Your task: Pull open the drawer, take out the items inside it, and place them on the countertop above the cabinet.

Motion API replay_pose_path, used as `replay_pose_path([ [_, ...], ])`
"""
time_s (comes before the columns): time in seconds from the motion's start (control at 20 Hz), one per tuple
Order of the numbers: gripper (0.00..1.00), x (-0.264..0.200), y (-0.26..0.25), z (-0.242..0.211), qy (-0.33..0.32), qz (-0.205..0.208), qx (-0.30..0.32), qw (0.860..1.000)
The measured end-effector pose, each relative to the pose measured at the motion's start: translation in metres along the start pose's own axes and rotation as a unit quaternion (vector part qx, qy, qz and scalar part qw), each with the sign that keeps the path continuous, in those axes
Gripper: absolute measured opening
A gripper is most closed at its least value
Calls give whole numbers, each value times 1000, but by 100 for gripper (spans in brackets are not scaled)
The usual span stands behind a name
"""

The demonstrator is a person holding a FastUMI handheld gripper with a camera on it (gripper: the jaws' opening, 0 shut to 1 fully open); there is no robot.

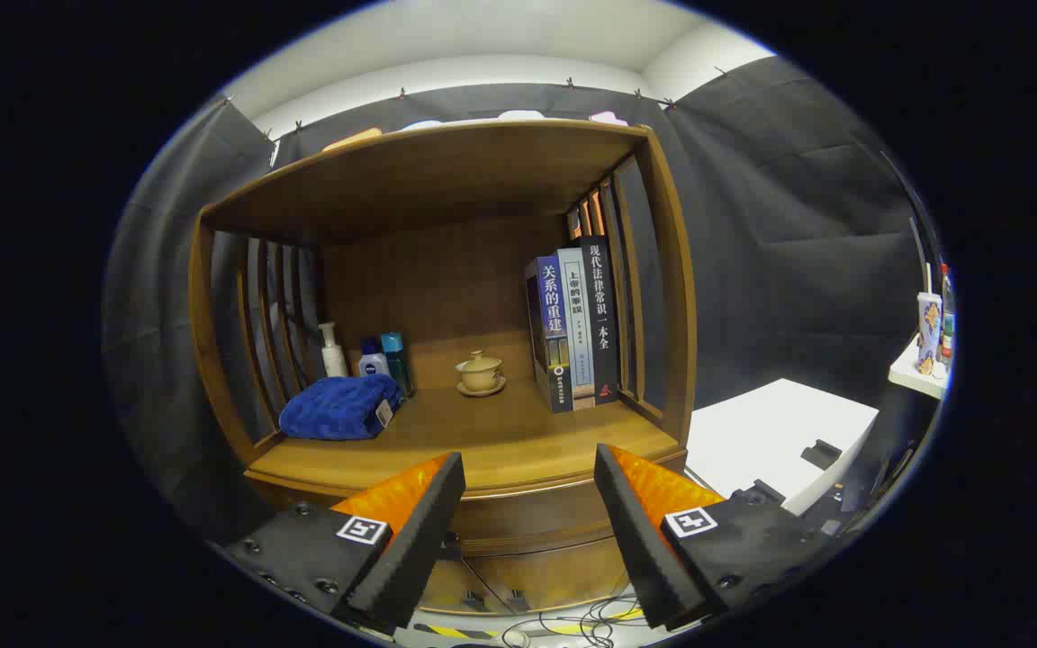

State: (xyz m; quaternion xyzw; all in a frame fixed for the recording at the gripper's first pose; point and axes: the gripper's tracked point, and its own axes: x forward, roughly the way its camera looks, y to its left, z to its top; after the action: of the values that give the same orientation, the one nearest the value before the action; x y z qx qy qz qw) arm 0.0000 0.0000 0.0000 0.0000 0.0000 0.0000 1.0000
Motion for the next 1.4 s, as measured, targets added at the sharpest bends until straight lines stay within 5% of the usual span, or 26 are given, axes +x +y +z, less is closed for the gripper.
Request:
replay_pose_path([
  [1.4, 96, 4, 47, -18, -9, 35, -13, 999],
])
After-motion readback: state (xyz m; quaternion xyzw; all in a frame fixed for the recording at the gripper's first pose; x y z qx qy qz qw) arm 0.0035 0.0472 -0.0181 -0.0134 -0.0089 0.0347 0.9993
